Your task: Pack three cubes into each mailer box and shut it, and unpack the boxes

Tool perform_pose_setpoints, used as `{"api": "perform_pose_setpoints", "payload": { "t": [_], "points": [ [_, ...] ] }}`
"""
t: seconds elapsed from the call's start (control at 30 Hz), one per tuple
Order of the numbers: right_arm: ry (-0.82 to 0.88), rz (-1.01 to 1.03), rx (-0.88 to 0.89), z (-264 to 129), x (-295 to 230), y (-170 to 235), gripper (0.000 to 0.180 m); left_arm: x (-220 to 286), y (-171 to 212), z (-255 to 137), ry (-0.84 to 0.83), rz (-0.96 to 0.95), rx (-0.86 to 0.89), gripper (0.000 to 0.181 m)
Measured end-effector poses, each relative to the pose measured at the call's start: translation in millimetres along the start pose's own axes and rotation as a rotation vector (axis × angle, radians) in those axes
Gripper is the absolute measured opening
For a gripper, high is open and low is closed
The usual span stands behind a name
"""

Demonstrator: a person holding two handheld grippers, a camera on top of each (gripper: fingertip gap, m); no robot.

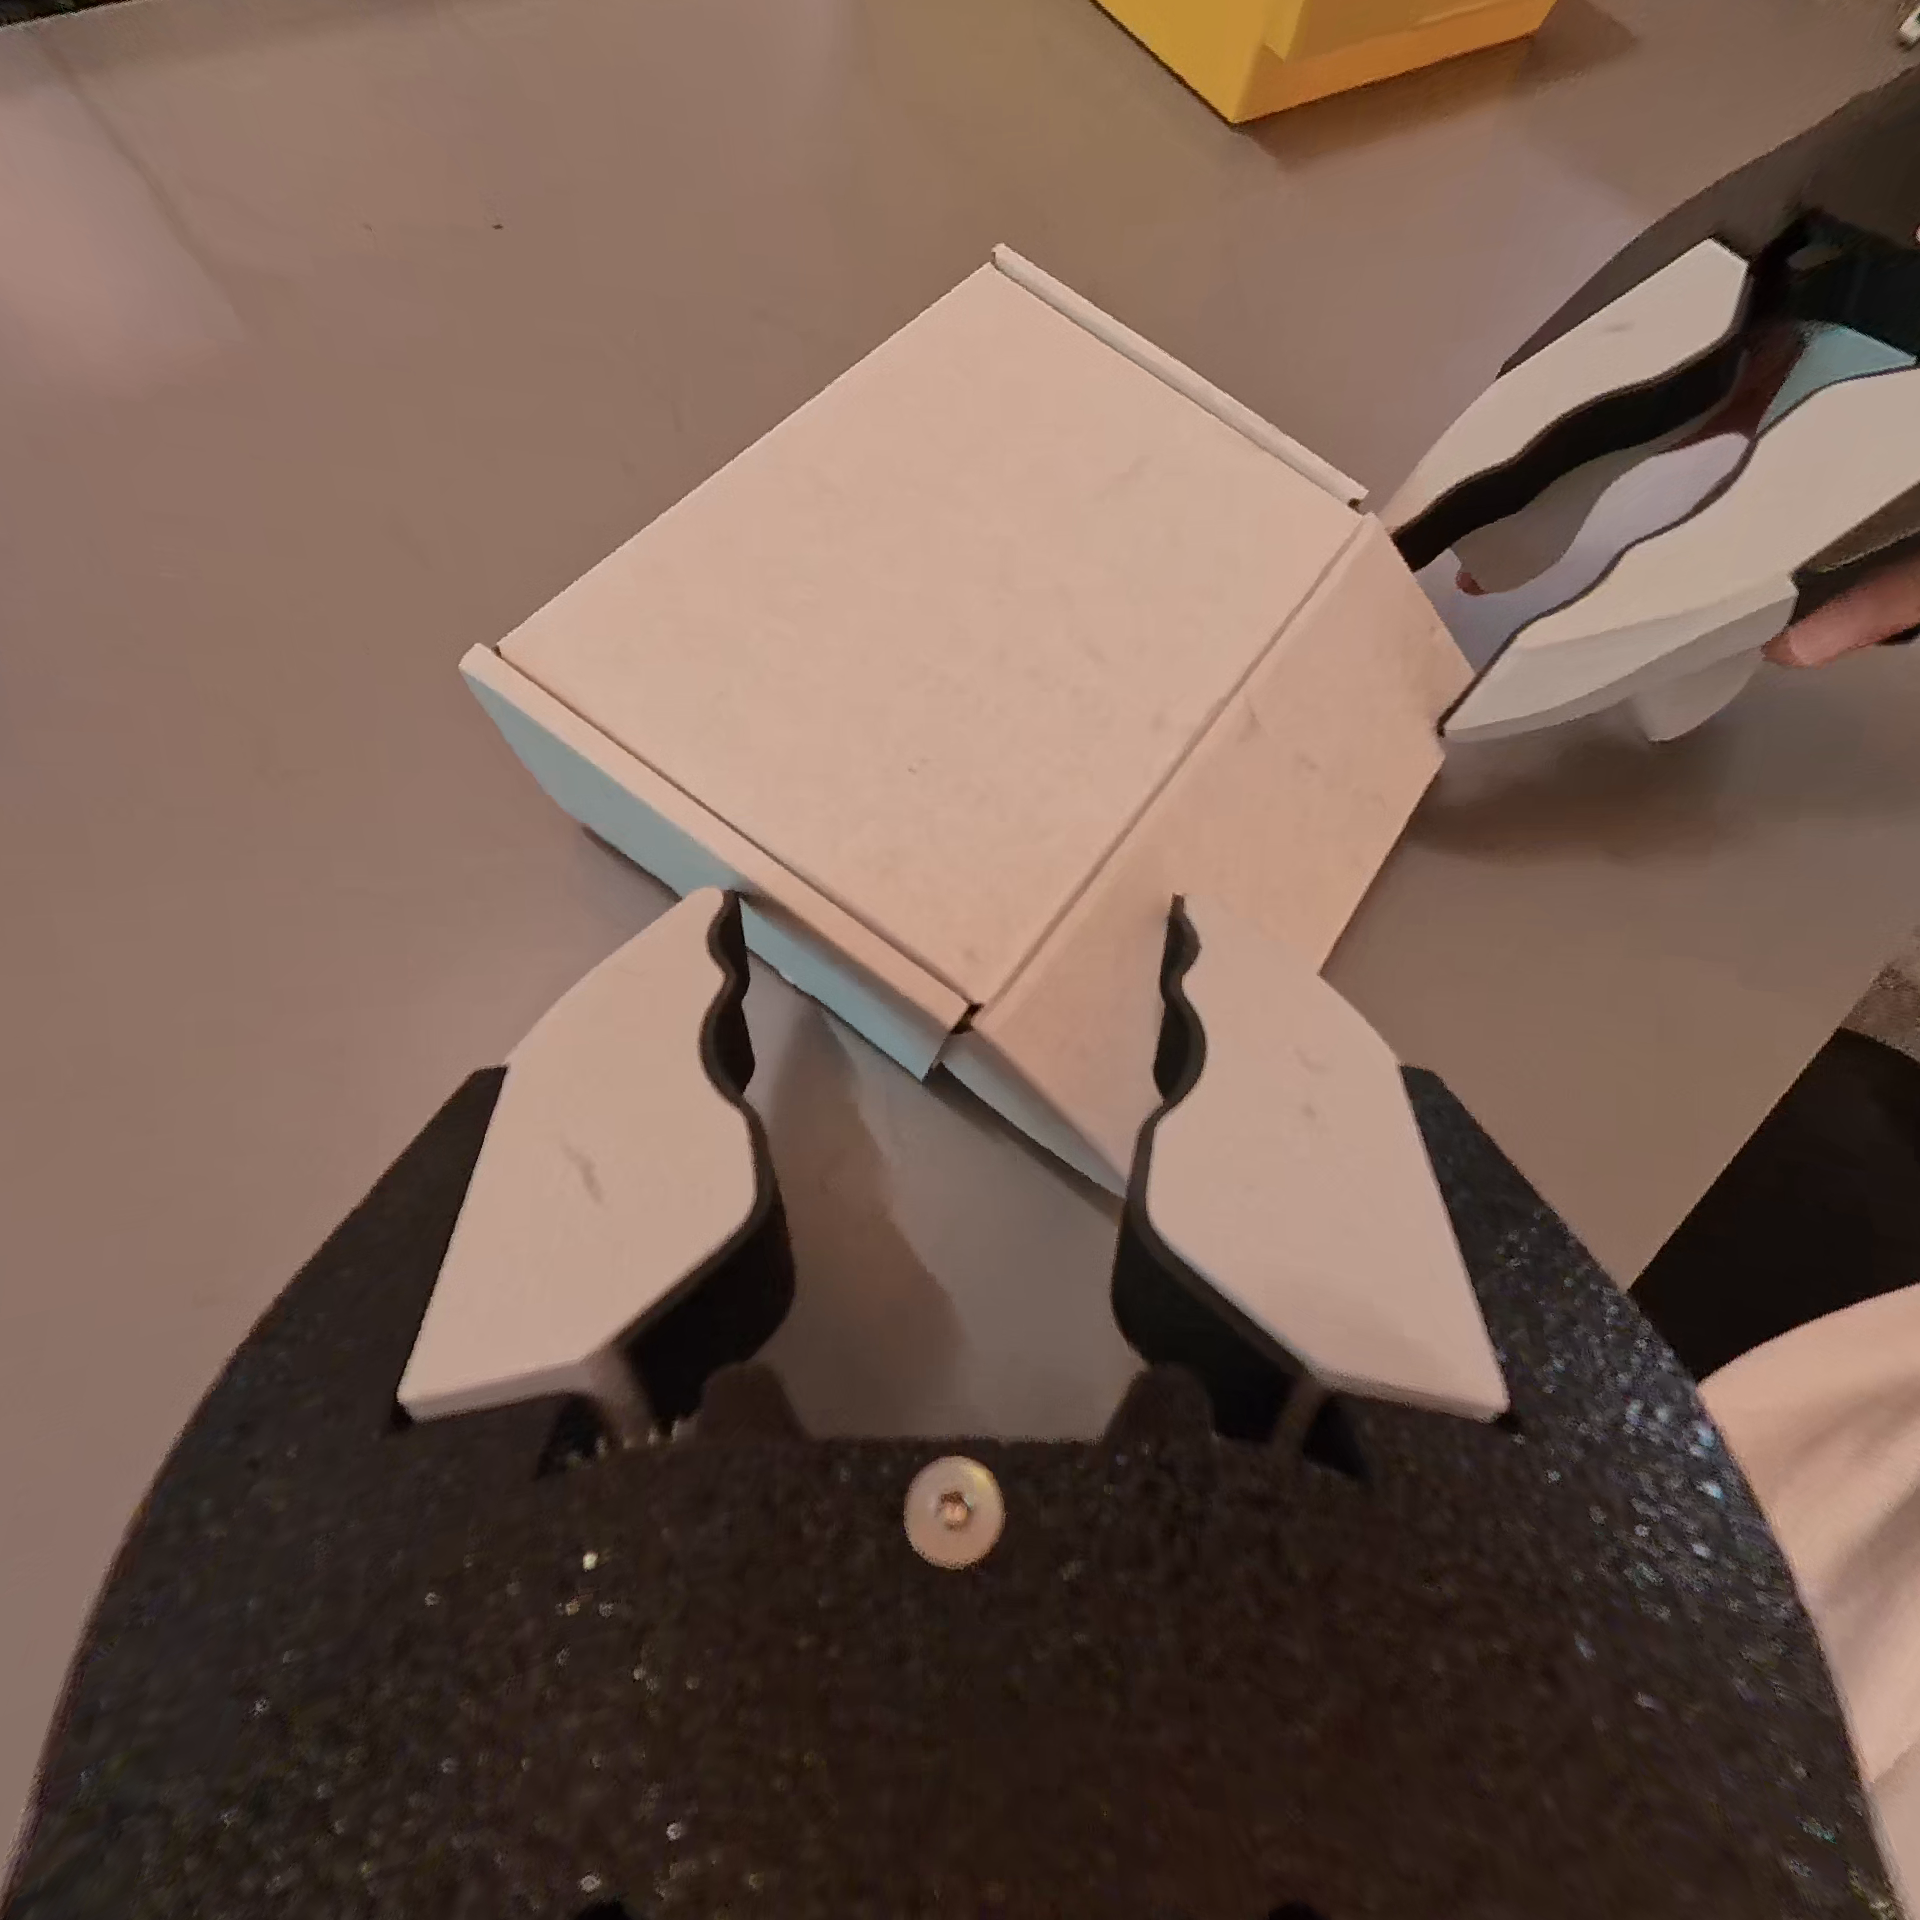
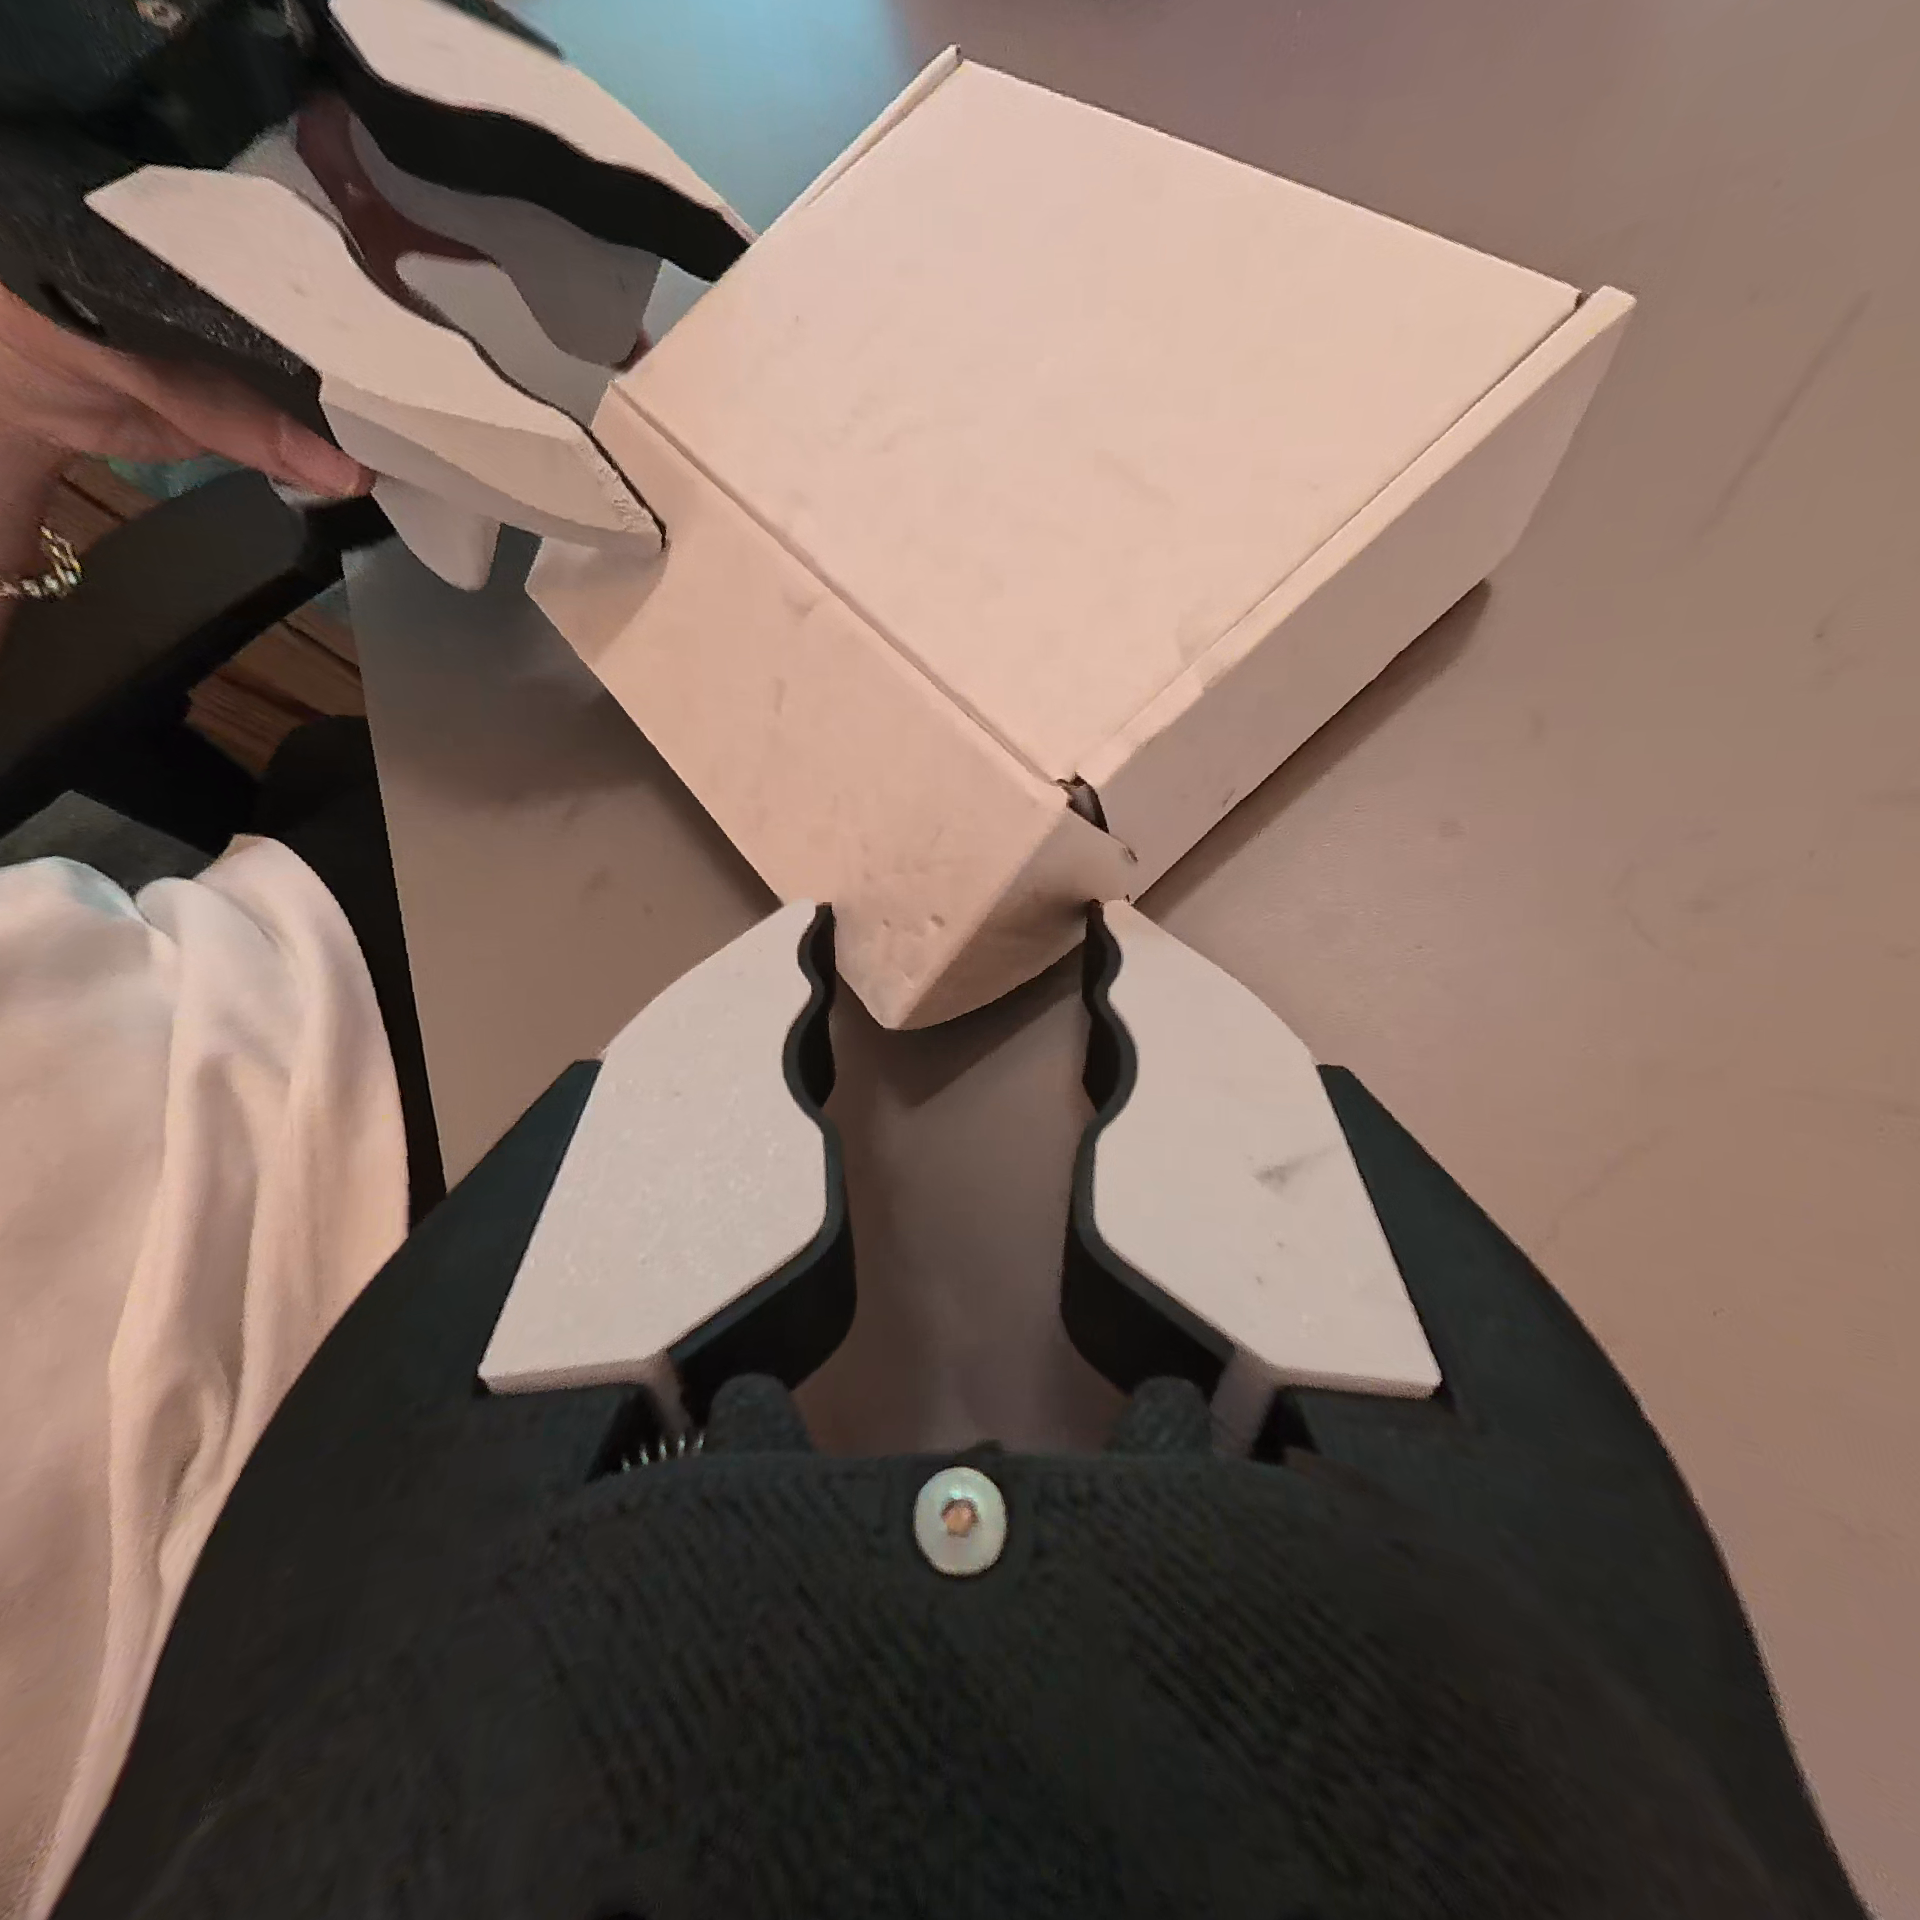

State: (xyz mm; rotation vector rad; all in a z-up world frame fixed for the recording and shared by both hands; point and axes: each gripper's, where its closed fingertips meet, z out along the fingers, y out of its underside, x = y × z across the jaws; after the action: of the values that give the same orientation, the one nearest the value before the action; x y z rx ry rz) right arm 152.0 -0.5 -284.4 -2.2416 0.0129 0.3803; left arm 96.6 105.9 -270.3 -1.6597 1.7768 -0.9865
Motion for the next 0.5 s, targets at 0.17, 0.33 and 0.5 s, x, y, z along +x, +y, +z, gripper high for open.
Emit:
{"api": "perform_pose_setpoints", "payload": {
  "t": [0.17, 0.33, 0.5],
  "points": [
    [0.044, -0.217, 0.002, -12.9, 3.1, 3.8, 0.048, -9.9, -33.2, -10.8, -0.119, 0.203, 0.063, 0.042],
    [0.190, -0.546, -0.024, -11.7, 13.3, 7.6, 0.052, -30.4, -50.0, 4.4, -0.218, 0.319, 0.027, 0.000],
    [0.244, -0.705, 0.000, -3.1, 11.6, 2.7, 0.047, -41.8, -43.3, 20.4, -0.248, 0.353, -0.010, 0.000]
  ]
}}
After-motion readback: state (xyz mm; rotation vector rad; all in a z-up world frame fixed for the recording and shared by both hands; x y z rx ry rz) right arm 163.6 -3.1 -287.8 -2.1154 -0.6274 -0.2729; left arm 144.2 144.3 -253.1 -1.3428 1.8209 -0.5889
